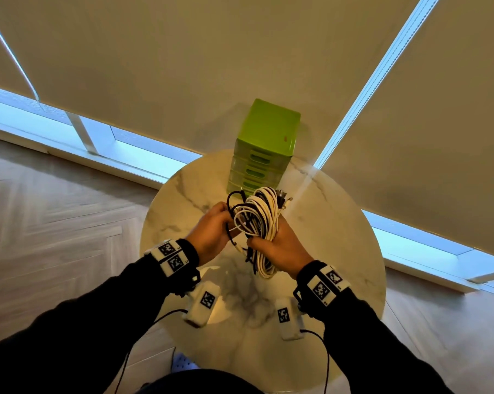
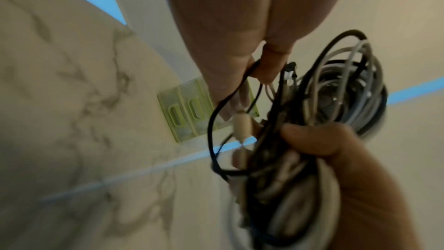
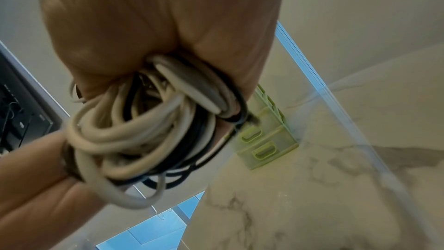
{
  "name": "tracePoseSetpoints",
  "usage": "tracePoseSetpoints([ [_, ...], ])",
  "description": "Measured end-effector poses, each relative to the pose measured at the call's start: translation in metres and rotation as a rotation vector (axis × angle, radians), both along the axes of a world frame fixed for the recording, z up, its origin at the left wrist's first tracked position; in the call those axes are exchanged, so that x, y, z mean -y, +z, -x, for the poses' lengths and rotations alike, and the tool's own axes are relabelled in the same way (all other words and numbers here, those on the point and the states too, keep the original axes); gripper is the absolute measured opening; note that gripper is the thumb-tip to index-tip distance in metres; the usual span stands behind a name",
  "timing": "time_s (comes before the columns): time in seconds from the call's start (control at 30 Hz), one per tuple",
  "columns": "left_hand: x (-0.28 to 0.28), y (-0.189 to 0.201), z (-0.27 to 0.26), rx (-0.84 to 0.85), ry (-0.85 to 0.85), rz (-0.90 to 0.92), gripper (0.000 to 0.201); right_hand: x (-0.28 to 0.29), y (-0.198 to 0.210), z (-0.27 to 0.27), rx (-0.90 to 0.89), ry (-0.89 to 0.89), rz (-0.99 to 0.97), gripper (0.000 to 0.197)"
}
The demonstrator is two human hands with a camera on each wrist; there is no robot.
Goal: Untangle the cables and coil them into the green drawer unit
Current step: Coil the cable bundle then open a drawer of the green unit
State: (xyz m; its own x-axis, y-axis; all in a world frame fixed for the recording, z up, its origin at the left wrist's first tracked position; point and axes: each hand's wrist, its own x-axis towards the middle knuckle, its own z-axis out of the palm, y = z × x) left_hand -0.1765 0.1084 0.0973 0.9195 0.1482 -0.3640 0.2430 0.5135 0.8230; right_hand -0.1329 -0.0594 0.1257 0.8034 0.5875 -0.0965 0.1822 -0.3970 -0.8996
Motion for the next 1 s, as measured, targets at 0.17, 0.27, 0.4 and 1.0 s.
tracePoseSetpoints([
  [0.17, 0.014, 0.027, -0.003, -0.039, 0.216, 0.327, 0.038, -0.003, -0.007, -0.008, -0.022, -0.034, 0.082, 0.060],
  [0.27, 0.017, 0.042, -0.005, -0.051, 0.181, 0.494, 0.049, -0.006, -0.009, -0.007, 0.015, -0.011, 0.157, 0.062],
  [0.4, 0.016, 0.050, -0.005, -0.073, 0.146, 0.577, 0.063, -0.010, -0.010, -0.006, -0.004, 0.027, 0.175, 0.074],
  [1.0, -0.001, 0.010, 0.014, -0.096, -0.124, -0.100, 0.023, 0.000, -0.017, -0.019, -0.289, -0.386, -0.348, 0.036],
])
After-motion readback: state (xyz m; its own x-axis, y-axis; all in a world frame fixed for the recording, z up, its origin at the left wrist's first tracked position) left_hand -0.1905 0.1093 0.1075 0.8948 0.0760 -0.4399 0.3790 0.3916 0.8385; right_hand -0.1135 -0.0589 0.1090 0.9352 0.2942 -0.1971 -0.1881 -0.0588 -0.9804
